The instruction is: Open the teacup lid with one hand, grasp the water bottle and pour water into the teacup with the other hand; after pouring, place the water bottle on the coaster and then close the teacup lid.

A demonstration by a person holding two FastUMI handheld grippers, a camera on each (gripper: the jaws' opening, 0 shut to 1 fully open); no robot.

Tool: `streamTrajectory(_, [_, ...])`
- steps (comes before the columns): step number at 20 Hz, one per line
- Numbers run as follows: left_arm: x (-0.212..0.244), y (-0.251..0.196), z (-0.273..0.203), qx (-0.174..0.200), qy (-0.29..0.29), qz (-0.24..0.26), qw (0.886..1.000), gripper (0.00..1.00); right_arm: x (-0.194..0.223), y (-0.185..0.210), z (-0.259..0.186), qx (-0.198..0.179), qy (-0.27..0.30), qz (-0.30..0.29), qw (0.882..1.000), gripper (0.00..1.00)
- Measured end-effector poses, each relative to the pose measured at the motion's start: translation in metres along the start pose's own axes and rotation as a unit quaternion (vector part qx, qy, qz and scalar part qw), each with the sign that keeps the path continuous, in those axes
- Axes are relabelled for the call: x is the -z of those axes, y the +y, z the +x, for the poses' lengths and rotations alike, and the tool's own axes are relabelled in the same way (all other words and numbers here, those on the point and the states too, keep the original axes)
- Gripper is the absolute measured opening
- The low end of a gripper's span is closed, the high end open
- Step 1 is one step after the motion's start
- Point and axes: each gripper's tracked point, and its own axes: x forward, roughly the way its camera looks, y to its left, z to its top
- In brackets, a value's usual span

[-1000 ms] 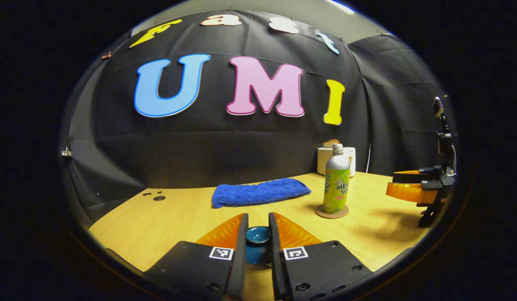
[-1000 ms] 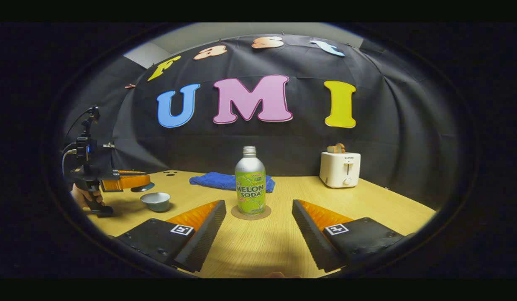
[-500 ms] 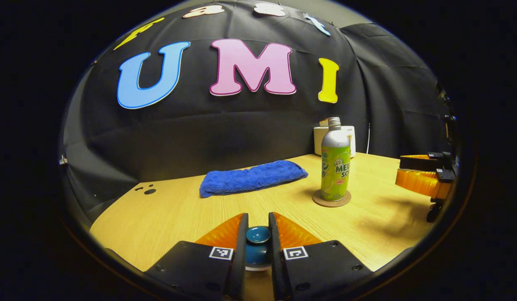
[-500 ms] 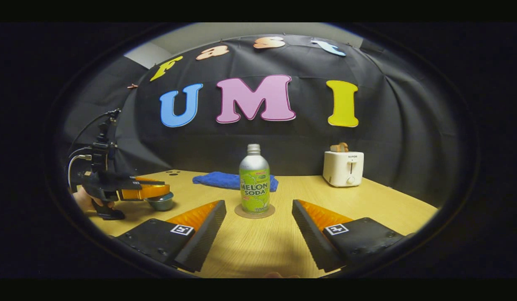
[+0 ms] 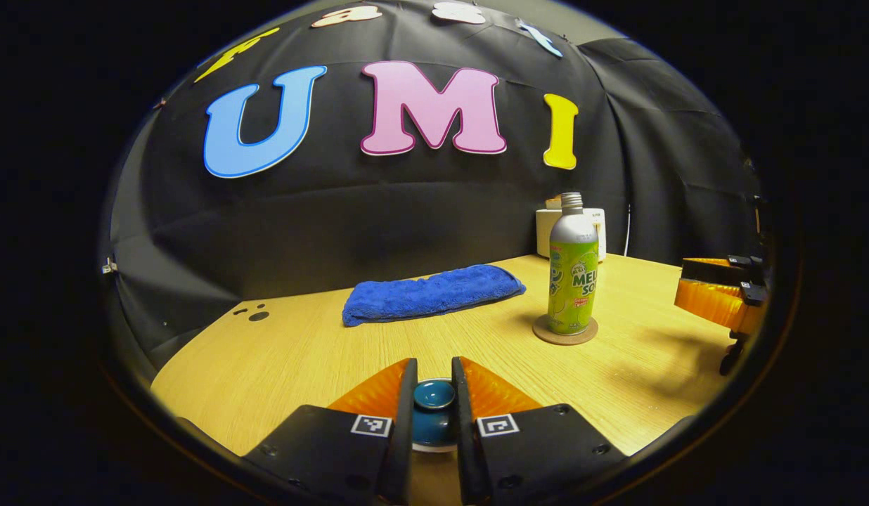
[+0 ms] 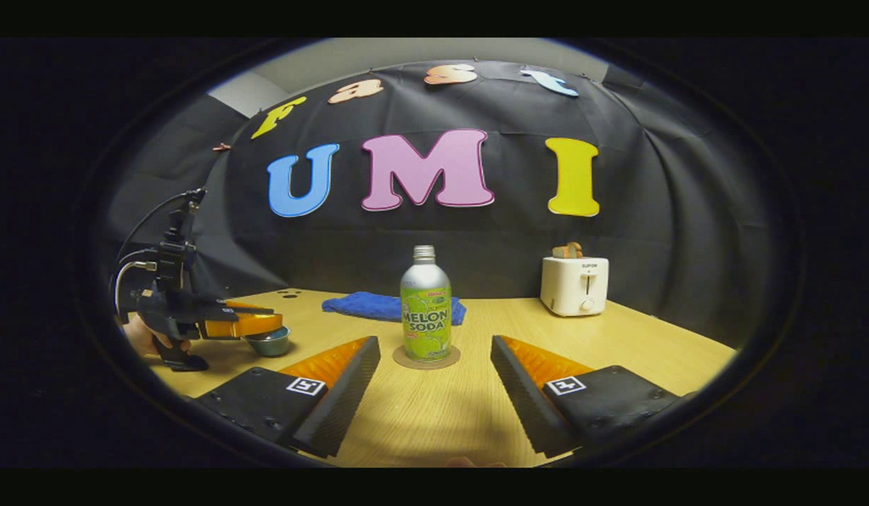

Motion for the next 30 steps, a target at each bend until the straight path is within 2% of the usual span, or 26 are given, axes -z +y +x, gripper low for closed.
streamTrajectory(10, [0.001, -0.002, 0.000, 0.003, 0.004, 0.006, 1.000, 0.35, 0.000, -0.001, -0.001, 0.006, 0.000, 0.000, 1.000, 0.98])
streamTrajectory(11, [0.001, -0.002, -0.001, 0.003, 0.003, 0.006, 1.000, 0.40, 0.000, -0.001, -0.001, 0.006, 0.000, 0.000, 1.000, 0.98])
streamTrajectory(13, [0.000, 0.000, -0.004, -0.002, -0.002, 0.005, 1.000, 0.62, 0.000, -0.001, -0.001, 0.007, -0.001, 0.000, 1.000, 0.98])
streamTrajectory(14, [-0.001, 0.003, -0.008, -0.010, -0.009, 0.004, 1.000, 0.68, 0.000, -0.001, -0.001, 0.007, -0.001, 0.000, 1.000, 0.98])
streamTrajectory(17, [-0.009, 0.005, -0.025, -0.023, -0.040, -0.003, 0.999, 0.98, 0.000, -0.001, -0.002, 0.008, -0.001, 0.000, 1.000, 0.98])
streamTrajectory(19, [-0.015, 0.002, -0.037, -0.024, -0.066, -0.021, 0.997, 0.97, 0.000, -0.005, -0.002, 0.019, -0.002, 0.000, 1.000, 0.98])
streamTrajectory(21, [-0.022, 0.001, -0.050, -0.031, -0.090, -0.059, 0.994, 0.97, 0.000, -0.007, -0.003, 0.029, -0.002, 0.000, 1.000, 0.98])
streamTrajectory(24, [-0.022, -0.003, -0.062, -0.043, -0.103, -0.104, 0.988, 0.97, 0.000, -0.004, -0.005, 0.039, -0.001, 0.000, 0.999, 0.98])
streamTrajectory(28, [-0.023, 0.001, -0.073, -0.068, -0.108, -0.098, 0.987, 0.99, 0.000, 0.020, -0.011, 0.022, 0.000, 0.000, 1.000, 0.98])
streamTrajectory(30, [-0.021, -0.004, -0.074, -0.067, -0.108, -0.102, 0.987, 0.99, 0.002, 0.033, -0.012, 0.011, 0.000, -0.001, 1.000, 0.98])
